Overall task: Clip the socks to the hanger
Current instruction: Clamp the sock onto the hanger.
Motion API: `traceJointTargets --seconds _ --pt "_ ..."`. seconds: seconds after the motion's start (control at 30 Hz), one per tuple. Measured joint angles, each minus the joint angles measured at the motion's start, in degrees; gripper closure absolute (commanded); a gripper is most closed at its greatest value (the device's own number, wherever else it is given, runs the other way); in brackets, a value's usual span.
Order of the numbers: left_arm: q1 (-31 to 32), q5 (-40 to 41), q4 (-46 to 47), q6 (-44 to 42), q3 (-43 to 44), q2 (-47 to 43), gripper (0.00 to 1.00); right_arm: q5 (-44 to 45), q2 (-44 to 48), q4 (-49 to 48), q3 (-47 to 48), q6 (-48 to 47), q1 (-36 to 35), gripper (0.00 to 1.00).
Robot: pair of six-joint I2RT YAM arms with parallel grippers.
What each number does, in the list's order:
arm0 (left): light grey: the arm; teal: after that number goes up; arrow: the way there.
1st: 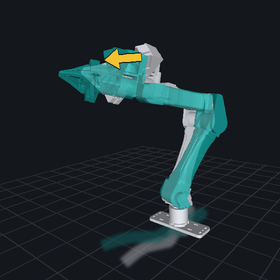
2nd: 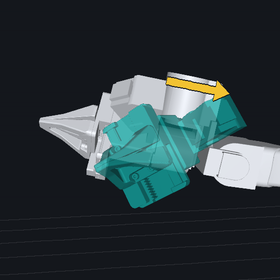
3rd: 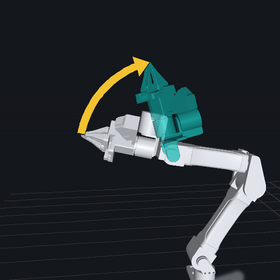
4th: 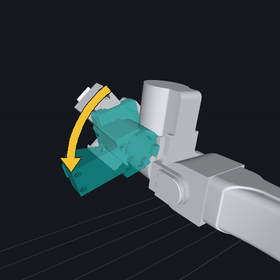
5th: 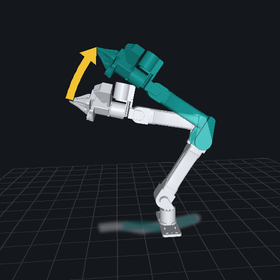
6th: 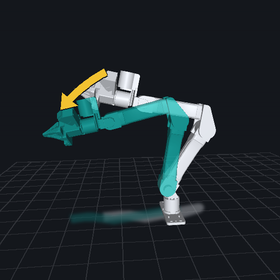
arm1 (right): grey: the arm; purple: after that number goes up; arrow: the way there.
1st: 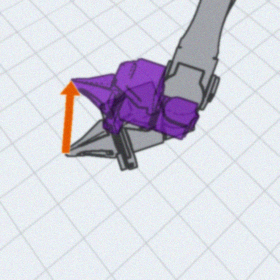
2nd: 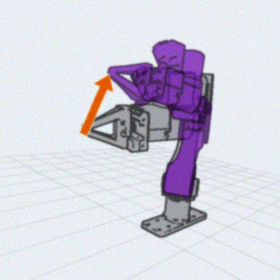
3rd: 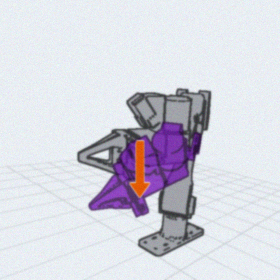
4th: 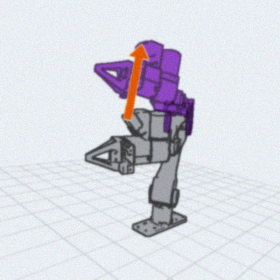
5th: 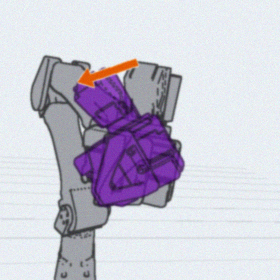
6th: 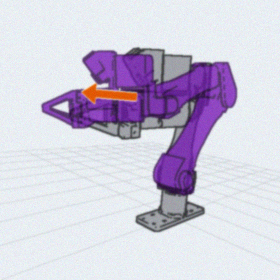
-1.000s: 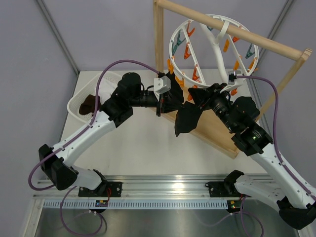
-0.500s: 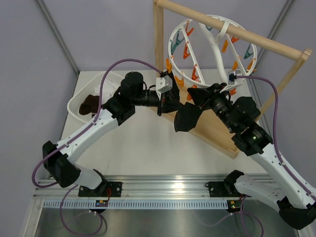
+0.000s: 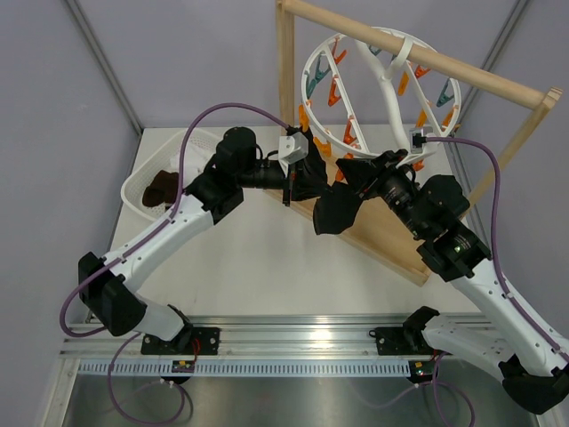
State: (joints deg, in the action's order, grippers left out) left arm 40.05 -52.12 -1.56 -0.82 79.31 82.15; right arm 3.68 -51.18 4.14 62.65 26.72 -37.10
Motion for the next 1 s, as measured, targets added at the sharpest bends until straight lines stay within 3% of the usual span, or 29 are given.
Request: traceJointTargets --seconds 1.0 --pt "-0.6 -1.9 1.9 2.0 0.1 0.8 1.0 -0.3 0.5 0.0 -0.1 0.0 0.0 1.0"
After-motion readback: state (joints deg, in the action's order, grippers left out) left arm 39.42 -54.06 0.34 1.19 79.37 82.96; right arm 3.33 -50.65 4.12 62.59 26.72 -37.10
